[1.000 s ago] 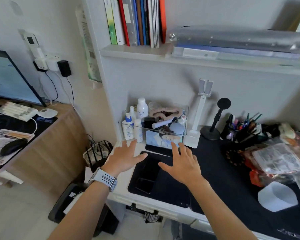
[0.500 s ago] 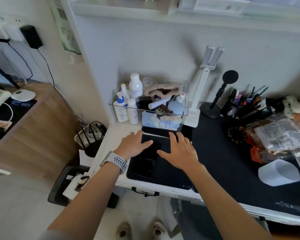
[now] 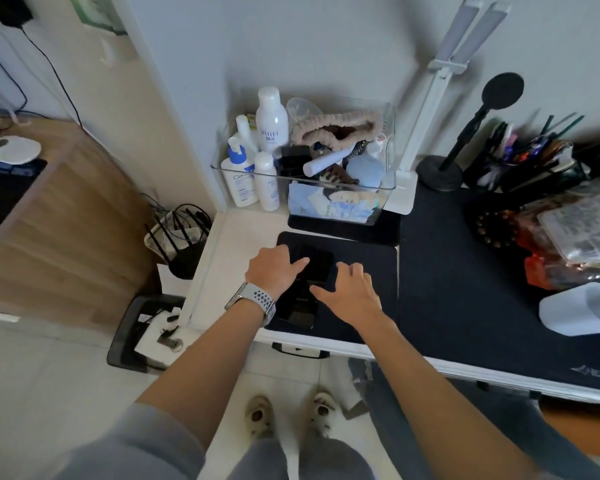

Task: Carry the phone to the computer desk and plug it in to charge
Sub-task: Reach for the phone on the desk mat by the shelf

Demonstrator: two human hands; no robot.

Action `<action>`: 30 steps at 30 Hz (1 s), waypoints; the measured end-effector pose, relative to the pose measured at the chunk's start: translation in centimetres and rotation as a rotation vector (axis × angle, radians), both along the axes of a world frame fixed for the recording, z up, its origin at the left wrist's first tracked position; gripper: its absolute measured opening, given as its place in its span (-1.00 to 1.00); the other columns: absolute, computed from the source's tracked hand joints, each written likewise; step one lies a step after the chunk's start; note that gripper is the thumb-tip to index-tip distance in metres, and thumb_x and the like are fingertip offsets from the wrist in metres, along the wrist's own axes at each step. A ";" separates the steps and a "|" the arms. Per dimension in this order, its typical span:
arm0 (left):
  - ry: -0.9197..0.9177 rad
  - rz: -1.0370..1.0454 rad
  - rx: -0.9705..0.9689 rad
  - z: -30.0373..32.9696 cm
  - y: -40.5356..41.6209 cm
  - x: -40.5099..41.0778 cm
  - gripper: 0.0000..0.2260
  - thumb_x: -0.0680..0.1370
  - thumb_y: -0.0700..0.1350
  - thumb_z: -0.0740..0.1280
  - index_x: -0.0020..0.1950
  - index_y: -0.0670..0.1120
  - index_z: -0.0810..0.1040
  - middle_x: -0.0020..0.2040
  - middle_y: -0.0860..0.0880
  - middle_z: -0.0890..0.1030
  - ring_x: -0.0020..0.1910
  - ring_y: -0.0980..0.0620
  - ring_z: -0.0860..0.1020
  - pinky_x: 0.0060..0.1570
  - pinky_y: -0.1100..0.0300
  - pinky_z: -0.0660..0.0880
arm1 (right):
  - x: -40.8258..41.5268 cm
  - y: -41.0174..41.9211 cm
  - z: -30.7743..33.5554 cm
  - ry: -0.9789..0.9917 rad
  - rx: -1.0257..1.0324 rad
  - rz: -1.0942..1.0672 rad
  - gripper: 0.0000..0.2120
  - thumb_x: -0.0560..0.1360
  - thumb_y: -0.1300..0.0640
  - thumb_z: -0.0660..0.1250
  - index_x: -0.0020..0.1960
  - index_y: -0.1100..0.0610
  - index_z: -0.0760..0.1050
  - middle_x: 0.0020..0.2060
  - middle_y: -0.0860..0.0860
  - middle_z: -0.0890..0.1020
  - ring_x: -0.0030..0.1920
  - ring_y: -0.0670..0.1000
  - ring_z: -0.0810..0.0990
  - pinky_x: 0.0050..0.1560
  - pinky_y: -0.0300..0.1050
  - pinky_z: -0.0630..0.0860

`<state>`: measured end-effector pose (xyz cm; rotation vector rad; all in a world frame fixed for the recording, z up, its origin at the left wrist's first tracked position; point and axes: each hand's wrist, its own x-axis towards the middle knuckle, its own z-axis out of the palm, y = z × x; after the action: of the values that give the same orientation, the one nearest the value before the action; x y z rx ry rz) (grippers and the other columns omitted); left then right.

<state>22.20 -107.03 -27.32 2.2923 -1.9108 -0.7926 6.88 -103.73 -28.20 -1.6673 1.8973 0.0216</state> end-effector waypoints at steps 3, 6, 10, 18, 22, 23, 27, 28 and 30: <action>-0.042 0.010 0.054 -1.2 -0.3 -0.3 -0.61 0.53 0.24 0.21 -0.22 -0.08 0.42 -0.15 -0.10 0.57 -0.21 -0.12 0.53 -0.28 0.09 0.43 | 0.3 -0.2 -1.1 -0.107 0.092 -0.117 -0.37 0.46 -0.17 0.32 0.35 0.21 0.30 0.28 0.16 0.37 0.28 0.19 0.39 0.21 0.07 0.45; -0.031 0.028 0.073 -2.2 -0.5 -0.4 -0.61 0.54 0.24 0.19 -0.26 -0.07 0.41 -0.16 -0.11 0.57 -0.24 -0.11 0.51 -0.31 0.11 0.41 | 0.7 -0.5 -1.5 -0.256 0.131 -0.254 -0.48 0.48 -0.03 0.34 0.31 0.23 0.34 0.23 0.16 0.43 0.15 0.13 0.49 0.08 -0.02 0.49; 0.116 0.075 0.203 -2.5 -0.9 -1.0 -0.59 0.51 0.27 0.19 -0.17 -0.09 0.41 -0.20 -0.06 0.53 -0.27 -0.05 0.50 -0.29 0.12 0.40 | 1.8 -1.1 -1.4 -0.439 0.207 -0.427 -0.58 0.45 0.04 0.37 0.22 0.19 0.38 -0.09 0.04 0.51 -0.20 -0.05 0.50 -0.38 -0.18 0.40; 0.648 0.406 0.266 -2.1 -1.4 -0.7 -0.68 0.58 0.03 0.25 0.16 -0.20 0.48 0.16 -0.21 0.57 0.11 -0.21 0.55 0.17 -0.13 0.50 | 2.2 -1.7 -1.6 -0.732 0.198 -0.699 -0.67 0.44 0.15 0.39 0.14 0.11 0.37 -0.01 0.08 0.56 -0.10 0.00 0.54 -0.22 -0.16 0.47; 0.910 0.435 0.211 1.5 -1.4 -0.8 -0.82 0.60 -0.14 0.23 0.15 -0.17 0.51 0.07 -0.23 0.61 0.03 -0.21 0.60 0.08 -0.12 0.55 | 2.2 -2.3 1.2 -0.864 0.107 -0.702 -0.69 0.45 0.19 0.39 0.16 0.12 0.42 0.00 0.12 0.61 0.01 0.08 0.62 0.05 0.03 0.60; 0.959 0.430 0.194 2.8 -1.5 -0.8 -0.82 0.60 -0.16 0.23 0.16 -0.17 0.51 0.03 -0.21 0.63 -0.02 -0.18 0.61 0.00 -0.06 0.58 | 2.0 -2.5 2.5 -0.910 0.085 -0.683 -0.70 0.46 0.21 0.39 0.17 0.14 0.44 -0.02 0.13 0.62 0.01 0.09 0.63 0.10 0.07 0.59; 1.123 0.391 0.061 9.4 -2.3 -0.5 -0.88 0.58 -0.24 0.25 0.05 -0.14 0.56 -0.19 -0.11 0.66 -0.30 0.01 0.65 -0.40 0.22 0.56 | 1.2 -3.0 9.3 -1.102 -0.026 -0.540 -0.76 0.52 0.31 0.29 0.18 0.22 0.50 0.03 0.25 0.64 0.01 0.13 0.65 0.09 0.02 0.59; 1.170 0.372 0.025 11.2 -2.5 -0.5 -0.89 0.57 -0.25 0.25 0.00 -0.13 0.57 -0.24 -0.09 0.68 -0.35 0.03 0.66 -0.44 0.23 0.55 | 1.0 -3.1 11.2 -1.153 -0.060 -0.504 -0.75 0.53 0.34 0.27 0.19 0.23 0.49 0.02 0.25 0.64 -0.01 0.13 0.65 0.03 -0.02 0.61; 1.279 0.312 -0.048 14.8 -2.7 -0.6 -0.86 0.57 -0.27 0.25 -0.07 -0.11 0.58 -0.32 -0.03 0.70 -0.38 0.09 0.67 -0.47 0.25 0.55 | 0.6 -3.0 15.1 -1.216 -0.128 -0.424 -0.73 0.53 0.34 0.25 0.21 0.19 0.48 -0.02 0.20 0.65 -0.05 0.08 0.67 -0.08 -0.07 0.63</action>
<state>21.58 -109.69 -12.51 1.2988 -0.9210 -1.5530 7.51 -106.76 -13.14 -0.8841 1.2100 -1.0437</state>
